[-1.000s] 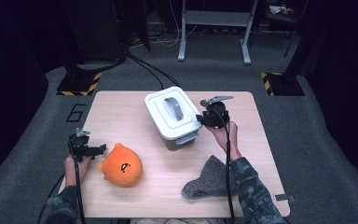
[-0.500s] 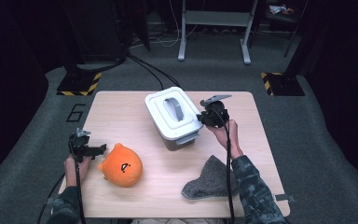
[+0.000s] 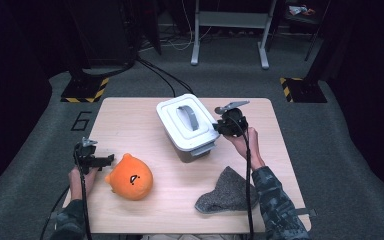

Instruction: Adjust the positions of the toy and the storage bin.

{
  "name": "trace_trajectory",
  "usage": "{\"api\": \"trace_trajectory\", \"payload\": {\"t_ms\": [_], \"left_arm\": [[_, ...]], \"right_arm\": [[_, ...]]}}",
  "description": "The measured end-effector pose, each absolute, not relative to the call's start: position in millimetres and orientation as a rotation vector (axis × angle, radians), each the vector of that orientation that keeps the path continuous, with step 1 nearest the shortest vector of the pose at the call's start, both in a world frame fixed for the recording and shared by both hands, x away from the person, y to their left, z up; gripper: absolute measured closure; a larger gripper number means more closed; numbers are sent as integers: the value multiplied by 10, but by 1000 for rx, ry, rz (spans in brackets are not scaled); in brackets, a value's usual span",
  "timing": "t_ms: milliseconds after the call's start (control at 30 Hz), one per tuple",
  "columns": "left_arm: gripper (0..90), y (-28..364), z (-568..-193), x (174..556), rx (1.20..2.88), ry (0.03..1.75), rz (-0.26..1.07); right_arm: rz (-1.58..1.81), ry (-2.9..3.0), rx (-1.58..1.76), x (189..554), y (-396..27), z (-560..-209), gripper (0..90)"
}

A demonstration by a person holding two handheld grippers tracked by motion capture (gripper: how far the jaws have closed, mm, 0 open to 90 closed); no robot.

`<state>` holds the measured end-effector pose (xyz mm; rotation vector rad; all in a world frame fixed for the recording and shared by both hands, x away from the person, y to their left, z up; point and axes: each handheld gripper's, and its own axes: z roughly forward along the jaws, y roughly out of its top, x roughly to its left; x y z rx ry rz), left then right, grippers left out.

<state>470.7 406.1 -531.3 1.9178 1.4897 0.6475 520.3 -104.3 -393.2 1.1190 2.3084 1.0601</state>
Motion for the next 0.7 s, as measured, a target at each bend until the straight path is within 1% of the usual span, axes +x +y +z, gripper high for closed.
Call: {"api": "trace_trajectory", "payload": {"t_ms": [100, 200, 333, 467, 700], "left_arm": [[2, 4062, -5313, 4707, 1918, 1490, 647], [2, 4062, -5313, 4707, 1918, 1490, 647], [2, 4062, -5313, 4707, 1919, 1489, 647], [2, 4062, -5313, 4707, 1918, 1490, 647], [2, 4063, -5313, 4708, 1919, 1489, 647]], "right_arm": [[1061, 2309, 1135, 5206, -1019, -3936, 556], [1100, 2289, 1147, 5180, -989, -3917, 492], [1126, 2289, 1092, 5159, -886, -3878, 442], [1136, 2313, 1082, 5158, -736, -3856, 417], [1117, 2348, 1029, 5191, -483, -3857, 460]]}}
